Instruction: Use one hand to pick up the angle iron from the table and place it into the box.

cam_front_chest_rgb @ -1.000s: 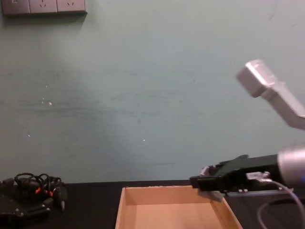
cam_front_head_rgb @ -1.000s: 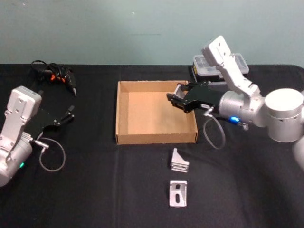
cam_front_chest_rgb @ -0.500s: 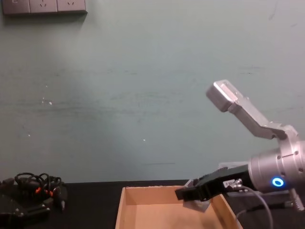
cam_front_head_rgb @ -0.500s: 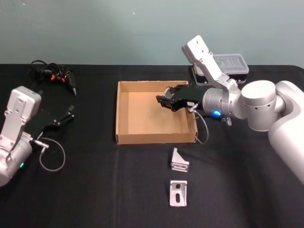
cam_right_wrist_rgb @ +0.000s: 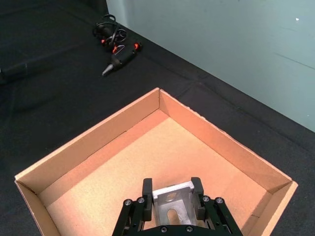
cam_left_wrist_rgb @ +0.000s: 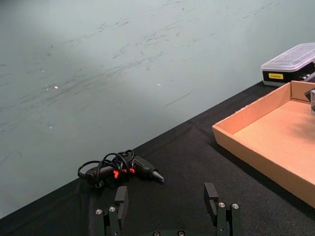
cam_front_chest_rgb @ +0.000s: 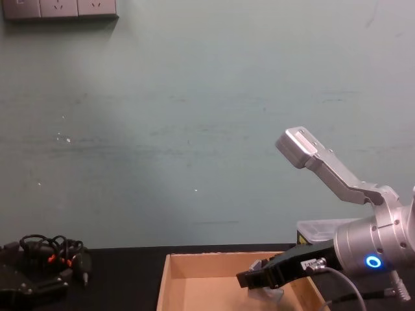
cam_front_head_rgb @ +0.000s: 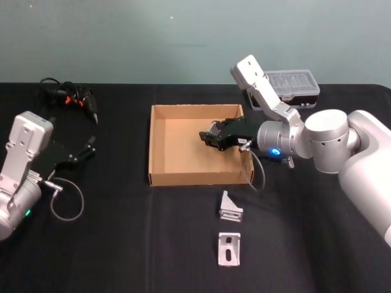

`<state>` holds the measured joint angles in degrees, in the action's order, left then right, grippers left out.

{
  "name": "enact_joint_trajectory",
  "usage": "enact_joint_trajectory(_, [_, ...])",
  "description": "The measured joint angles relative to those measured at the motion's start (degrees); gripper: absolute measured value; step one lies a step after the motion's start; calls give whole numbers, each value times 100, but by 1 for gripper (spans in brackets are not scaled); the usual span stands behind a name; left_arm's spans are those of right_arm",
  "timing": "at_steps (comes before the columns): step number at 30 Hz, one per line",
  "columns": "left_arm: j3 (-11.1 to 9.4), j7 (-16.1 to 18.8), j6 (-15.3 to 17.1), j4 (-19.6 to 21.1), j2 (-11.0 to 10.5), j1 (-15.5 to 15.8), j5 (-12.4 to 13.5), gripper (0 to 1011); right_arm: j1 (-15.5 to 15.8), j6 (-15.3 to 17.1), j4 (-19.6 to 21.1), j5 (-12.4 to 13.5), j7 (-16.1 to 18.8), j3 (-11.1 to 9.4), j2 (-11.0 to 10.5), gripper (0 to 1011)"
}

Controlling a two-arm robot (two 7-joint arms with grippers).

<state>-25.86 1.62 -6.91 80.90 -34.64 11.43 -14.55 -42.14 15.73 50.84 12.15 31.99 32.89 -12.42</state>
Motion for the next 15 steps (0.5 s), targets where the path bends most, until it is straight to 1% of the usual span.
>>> enact_joint_trajectory(7, [0,0,0,0,0,0,0,1011,7,0,30,2,-3,-1,-10,471])
enact_joint_trajectory(8, [0,0,0,0,0,0,0,1011,8,0,35,2,-3,-2,-11,501])
enact_joint_trajectory(9, [0,0,0,0,0,0,0,1011,8,0,36,2,-3,-2,-11,501])
enact_joint_trajectory(11, [0,0,0,0,0,0,0,1011,9,0,42,3,-3,-3,-12,599])
enact_joint_trajectory(12, [0,0,0,0,0,0,0,1011,9,0,44,3,-4,-3,-13,599])
enact_joint_trajectory(13, [0,0,0,0,0,0,0,1011,9,0,45,3,-4,-4,-13,657])
enact_joint_trajectory(15, [0,0,0,0,0,0,0,1011,11,1,51,4,-4,-4,-14,705])
